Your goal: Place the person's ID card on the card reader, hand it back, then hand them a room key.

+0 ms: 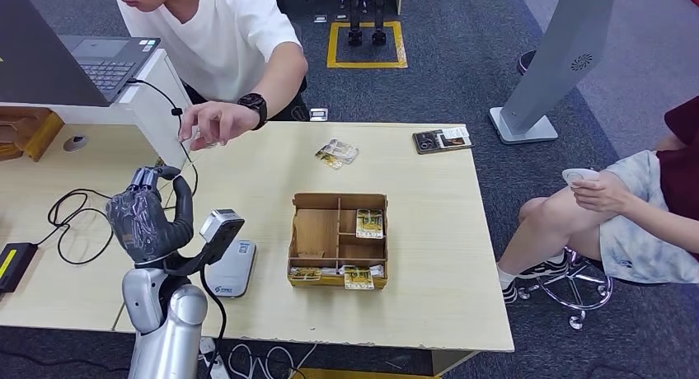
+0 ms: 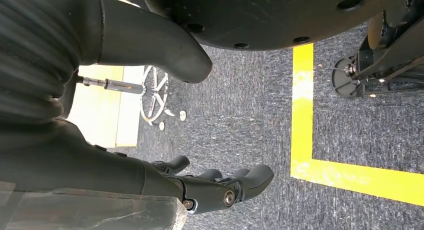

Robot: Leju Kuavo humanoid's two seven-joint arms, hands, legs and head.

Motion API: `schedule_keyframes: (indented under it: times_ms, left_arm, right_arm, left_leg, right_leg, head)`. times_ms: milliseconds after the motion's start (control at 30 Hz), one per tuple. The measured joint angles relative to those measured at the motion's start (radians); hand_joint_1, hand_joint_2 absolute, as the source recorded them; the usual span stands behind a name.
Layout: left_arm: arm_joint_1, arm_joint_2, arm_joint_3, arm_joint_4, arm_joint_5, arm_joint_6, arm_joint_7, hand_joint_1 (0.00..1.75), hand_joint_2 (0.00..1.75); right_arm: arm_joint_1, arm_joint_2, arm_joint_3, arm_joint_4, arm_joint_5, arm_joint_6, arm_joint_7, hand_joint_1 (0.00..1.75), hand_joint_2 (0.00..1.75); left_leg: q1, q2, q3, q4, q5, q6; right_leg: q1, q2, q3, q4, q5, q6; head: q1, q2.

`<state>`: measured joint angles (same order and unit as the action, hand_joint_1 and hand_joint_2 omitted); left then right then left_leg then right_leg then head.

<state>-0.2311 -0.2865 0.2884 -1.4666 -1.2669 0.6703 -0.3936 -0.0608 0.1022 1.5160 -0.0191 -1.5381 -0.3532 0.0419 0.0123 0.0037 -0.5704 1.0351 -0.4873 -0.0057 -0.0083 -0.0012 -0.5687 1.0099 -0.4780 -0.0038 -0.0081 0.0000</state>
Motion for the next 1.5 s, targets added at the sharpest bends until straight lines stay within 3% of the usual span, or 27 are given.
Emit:
schedule_keyframes:
  times_ms: [200,333,500,700,833,1133,1500]
  left_arm:
    - [0.0,0.0,0.0,0.011,0.018,0.0,-0.01,1.75,1.75]
    - [0.0,0.002,-0.01,0.041,0.144,0.0,0.023,1.75,1.75]
    - [0.024,0.058,-0.176,0.085,0.646,-0.016,0.171,1.75,1.75]
    - [0.065,0.169,-0.37,0.087,1.243,-0.145,0.188,1.75,1.75]
    - [0.087,0.225,-0.431,0.087,1.449,-0.202,0.192,1.75,1.75]
    - [0.111,0.298,-0.486,0.095,1.534,-0.213,0.21,1.75,1.75]
    - [0.106,0.336,-0.524,0.199,1.301,-0.09,0.231,1.75,1.75]
  right_arm:
    - [0.0,0.0,0.0,0.0,-0.002,0.0,0.0,0.0,1.75]
    - [0.0,0.0,0.0,0.0,-0.015,0.0,-0.001,0.0,1.75]
    - [0.0,0.003,-0.004,0.006,-0.016,-0.002,-0.008,0.0,1.75]
    - [0.004,0.01,-0.026,0.013,-0.016,-0.018,-0.019,0.0,1.75]
    - [0.006,0.012,-0.033,0.015,-0.017,-0.024,-0.029,0.0,1.75]
    - [0.009,0.014,-0.045,0.016,-0.017,-0.03,-0.029,0.0,1.75]
    - [0.008,0.015,-0.048,0.017,-0.017,-0.025,-0.028,0.0,1.75]
  left_leg:
    - [0.0,0.0,0.0,0.0,0.0,0.0]
    - [0.0,0.0,0.0,0.0,0.0,0.0]
    - [0.0,0.0,0.0,0.0,0.0,0.0]
    - [0.0,0.0,0.0,0.0,0.0,0.0]
    - [0.0,0.0,0.0,0.0,0.0,0.0]
    - [0.0,0.0,0.0,0.0,0.0,0.0]
    - [0.0,0.0,0.0,0.0,0.0,0.0]
  right_leg:
    - [0.0,0.0,0.0,0.0,0.0,0.0]
    - [0.0,0.0,0.0,0.0,0.0,0.0]
    - [0.0,0.0,0.0,0.0,0.0,0.0]
    - [0.0,0.0,0.0,0.0,0.0,0.0]
    - [0.0,0.0,0.0,0.0,0.0,0.0]
    - [0.0,0.0,0.0,0.0,0.0,0.0]
    - [0.0,0.0,0.0,0.0,0.0,0.0]
  head:
    - [0.0,0.0]
    - [0.0,0.0]
    - [0.0,0.0]
    - [0.0,0.0]
    - [0.0,0.0]
    - [0.0,0.0]
    - [0.0,0.0]
